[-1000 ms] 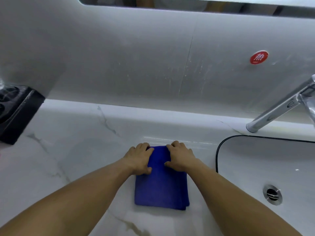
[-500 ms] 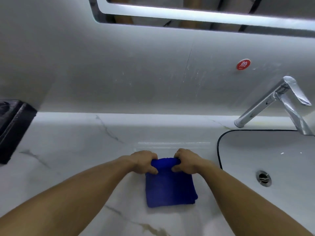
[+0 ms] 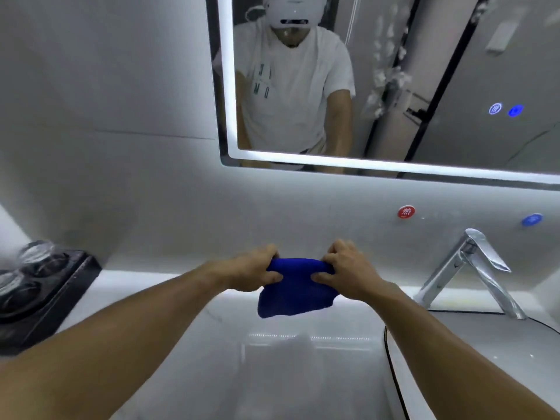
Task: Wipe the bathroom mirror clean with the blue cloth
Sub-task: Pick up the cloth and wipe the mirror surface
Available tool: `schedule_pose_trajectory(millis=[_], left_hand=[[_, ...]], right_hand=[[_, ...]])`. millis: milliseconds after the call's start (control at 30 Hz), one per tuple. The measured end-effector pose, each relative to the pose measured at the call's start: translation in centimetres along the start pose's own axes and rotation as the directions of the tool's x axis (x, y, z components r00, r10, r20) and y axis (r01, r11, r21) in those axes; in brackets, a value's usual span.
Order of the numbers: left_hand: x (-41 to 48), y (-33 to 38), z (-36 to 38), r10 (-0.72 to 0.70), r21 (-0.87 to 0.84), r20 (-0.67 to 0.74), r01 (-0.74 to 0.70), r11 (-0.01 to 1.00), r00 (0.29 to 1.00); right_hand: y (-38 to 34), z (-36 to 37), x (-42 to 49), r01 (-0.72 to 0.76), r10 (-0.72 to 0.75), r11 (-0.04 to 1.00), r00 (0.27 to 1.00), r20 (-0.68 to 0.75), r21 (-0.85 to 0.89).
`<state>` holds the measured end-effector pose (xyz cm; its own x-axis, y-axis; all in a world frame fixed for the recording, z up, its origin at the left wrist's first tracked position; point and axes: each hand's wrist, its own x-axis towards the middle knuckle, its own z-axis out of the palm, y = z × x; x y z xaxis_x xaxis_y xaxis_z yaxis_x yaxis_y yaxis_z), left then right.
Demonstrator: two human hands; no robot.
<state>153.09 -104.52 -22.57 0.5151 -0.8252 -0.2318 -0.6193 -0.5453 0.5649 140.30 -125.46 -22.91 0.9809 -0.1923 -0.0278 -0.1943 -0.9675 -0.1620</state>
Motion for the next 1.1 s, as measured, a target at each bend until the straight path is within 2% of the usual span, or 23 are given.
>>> schedule_pose_trajectory(millis=[67,133,267,400,467,567,700,833,900,967,1100], left_hand=[[-0.2,0.8,-3.1,0.048,0.025,-0.125,-0.045,0.999,0.991],[-0.7,1.7,-6.3,0.142,0.132,-0.28,-0.108,0.985,0.95],[-1.3,3.3,-12.0,0.355,0.43,-0.571,-0.099,0.897,0.74],[-1.7,5.1,-16.0,0.448,0.508,-0.697,-0.054,0.86,0.56],[-1.7,5.7,-17.7,0.442,0.485,-0.751,-0.044,0.873,0.49],[-1.3,6.0,-19.4,0.421,0.475,-0.787,0.007,0.88,0.451],[-1.0,5.8,-20.2,0.479,0.546,-0.779,0.061,0.836,0.405],[-0.7,5.4,-20.4,0.52,0.585,-0.77,0.086,0.806,0.37],[-0.6,5.4,-20.6,0.523,0.587,-0.771,0.085,0.805,0.363],[-0.5,5.2,-20.9,0.519,0.575,-0.778,0.069,0.816,0.354],[-0.3,4.8,-21.1,0.538,0.574,-0.773,0.009,0.819,0.337]], right_hand=[[-0.8,-3.1,1.1,0.027,-0.039,0.996,0.988,-0.147,-0.084],[-1.9,-5.9,1.9,0.019,-0.054,0.993,0.951,-0.303,-0.12],[-4.8,-10.4,4.0,-0.094,0.033,0.992,0.827,-0.561,-0.081],[-7.0,-14.5,6.8,-0.132,0.128,0.99,0.76,-0.637,0.042],[-7.6,-16.1,8.1,-0.123,0.151,0.988,0.73,-0.666,0.089],[-8.4,-17.1,9.5,-0.107,0.156,0.988,0.671,-0.725,0.113],[-9.7,-15.7,9.8,-0.059,0.21,0.976,0.521,-0.827,0.211],[-10.7,-13.5,10.4,-0.015,0.02,1.0,0.384,-0.923,0.015],[-11.4,-12.8,11.1,-0.059,-0.026,0.997,0.327,-0.945,-0.047],[-12.2,-11.3,11.7,-0.112,0.003,0.993,0.319,-0.948,-0.035],[-13.2,-7.6,12.6,-0.155,0.004,0.986,0.419,-0.908,-0.067]])
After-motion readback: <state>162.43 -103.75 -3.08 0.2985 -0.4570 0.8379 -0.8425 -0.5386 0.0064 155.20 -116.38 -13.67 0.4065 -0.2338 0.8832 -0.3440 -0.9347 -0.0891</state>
